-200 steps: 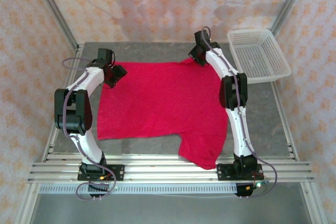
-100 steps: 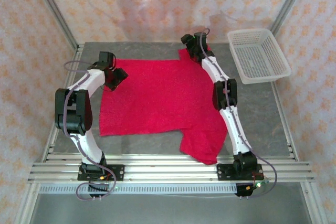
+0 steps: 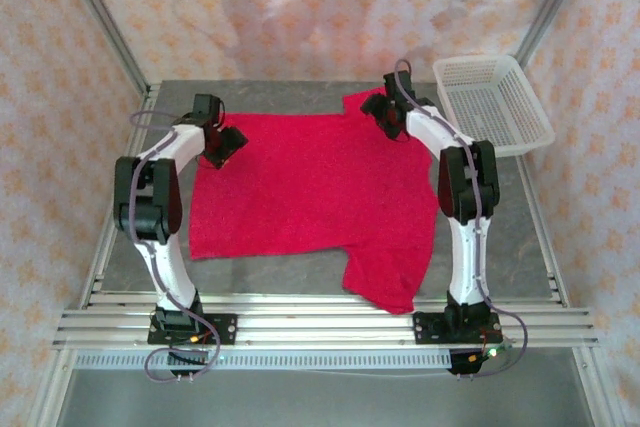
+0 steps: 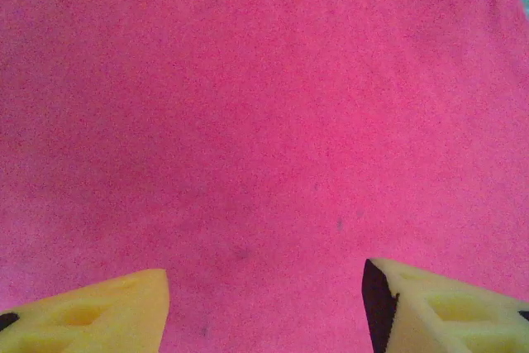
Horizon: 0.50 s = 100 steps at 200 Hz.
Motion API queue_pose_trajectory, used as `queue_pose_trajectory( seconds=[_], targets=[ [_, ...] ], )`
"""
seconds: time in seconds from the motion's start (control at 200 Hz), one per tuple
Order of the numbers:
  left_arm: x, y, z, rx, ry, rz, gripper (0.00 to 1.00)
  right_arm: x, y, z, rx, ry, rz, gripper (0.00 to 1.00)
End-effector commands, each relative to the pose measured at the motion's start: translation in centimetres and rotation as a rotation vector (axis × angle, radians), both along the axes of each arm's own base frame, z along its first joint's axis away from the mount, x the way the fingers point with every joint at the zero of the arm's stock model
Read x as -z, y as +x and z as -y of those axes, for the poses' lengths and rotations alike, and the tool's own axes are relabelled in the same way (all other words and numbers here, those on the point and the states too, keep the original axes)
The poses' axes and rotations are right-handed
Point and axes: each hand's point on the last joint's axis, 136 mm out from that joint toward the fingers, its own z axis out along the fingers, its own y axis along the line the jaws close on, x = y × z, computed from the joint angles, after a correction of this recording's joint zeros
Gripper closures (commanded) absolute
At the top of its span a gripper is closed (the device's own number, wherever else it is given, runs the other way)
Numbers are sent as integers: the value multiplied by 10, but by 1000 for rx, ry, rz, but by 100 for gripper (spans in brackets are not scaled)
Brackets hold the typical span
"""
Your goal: Fold the inside-out t-shirt
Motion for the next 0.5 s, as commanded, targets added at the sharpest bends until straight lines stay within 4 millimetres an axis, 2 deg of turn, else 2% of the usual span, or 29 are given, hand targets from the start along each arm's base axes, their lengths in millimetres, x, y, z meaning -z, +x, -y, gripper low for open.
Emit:
queue_pose_trajectory(
  seconds=[0.0, 0.125, 0.245, 0.345, 0.38, 0.4, 0.455, 0.495],
  targets=[
    [23, 9, -6, 12, -7, -67, 36, 43, -15, 24, 28, -83, -87, 21],
    [44, 23, -21, -24, -17, -104, 36, 71, -6, 32, 51, -77, -142, 21],
    [58, 36, -35, -65, -27, -109, 36, 92, 13, 37, 76, -69, -177, 21],
    [68, 55, -38, -67, -32, -92, 36, 103, 36, 33, 87, -31, -174, 21],
    [71, 62, -38, -66, -34, -87, 36, 113, 41, 31, 91, -17, -186, 21],
    [74, 66, -39, -67, -35, -86, 36, 109, 50, 30, 92, -2, -170, 21],
    [78, 78, -39, -65, -41, -72, 36, 117, 62, 27, 99, 20, -172, 22],
    [80, 87, -39, -64, -46, -60, 36, 116, 73, 27, 105, 39, -156, 22]
  ],
)
